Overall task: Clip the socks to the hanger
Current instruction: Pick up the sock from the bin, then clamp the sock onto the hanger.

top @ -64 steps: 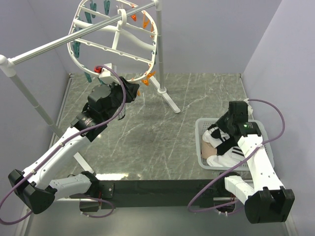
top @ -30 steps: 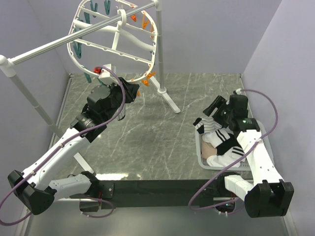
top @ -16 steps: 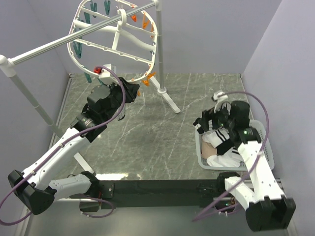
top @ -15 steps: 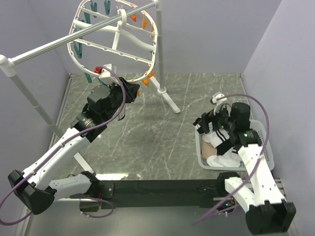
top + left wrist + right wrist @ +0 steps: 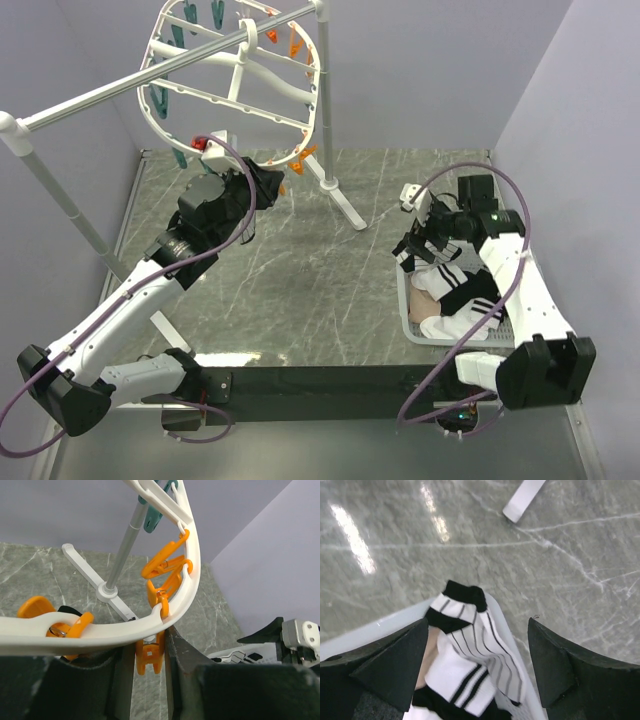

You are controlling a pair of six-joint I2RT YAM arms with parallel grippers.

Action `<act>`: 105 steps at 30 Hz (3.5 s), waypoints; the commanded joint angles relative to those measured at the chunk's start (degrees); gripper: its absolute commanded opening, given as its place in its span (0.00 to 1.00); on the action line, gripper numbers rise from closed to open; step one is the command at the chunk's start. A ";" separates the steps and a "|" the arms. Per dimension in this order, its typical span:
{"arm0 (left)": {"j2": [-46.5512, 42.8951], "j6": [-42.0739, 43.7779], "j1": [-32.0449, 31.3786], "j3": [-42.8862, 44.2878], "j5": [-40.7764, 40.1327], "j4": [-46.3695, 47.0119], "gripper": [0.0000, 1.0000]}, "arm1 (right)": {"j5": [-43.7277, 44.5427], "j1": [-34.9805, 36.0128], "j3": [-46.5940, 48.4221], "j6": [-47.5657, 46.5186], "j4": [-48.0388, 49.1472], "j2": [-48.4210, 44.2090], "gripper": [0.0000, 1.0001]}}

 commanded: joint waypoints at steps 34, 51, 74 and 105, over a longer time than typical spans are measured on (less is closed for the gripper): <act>-0.58 0.62 0.63 1.11 -4.50 1.81 0.24 | 5.05 2.05 11.64 -10.55 -6.08 19.12 0.71; -0.84 0.70 0.63 1.11 -6.17 1.28 0.25 | 1.97 2.05 12.17 -11.34 -6.25 21.05 0.06; -2.95 4.13 0.63 0.93 0.16 2.87 0.24 | -9.20 12.67 -4.97 34.25 38.46 -4.26 0.00; -2.42 -0.35 0.63 6.90 1.21 1.90 0.25 | 43.28 44.41 -7.88 67.40 74.88 -0.93 0.00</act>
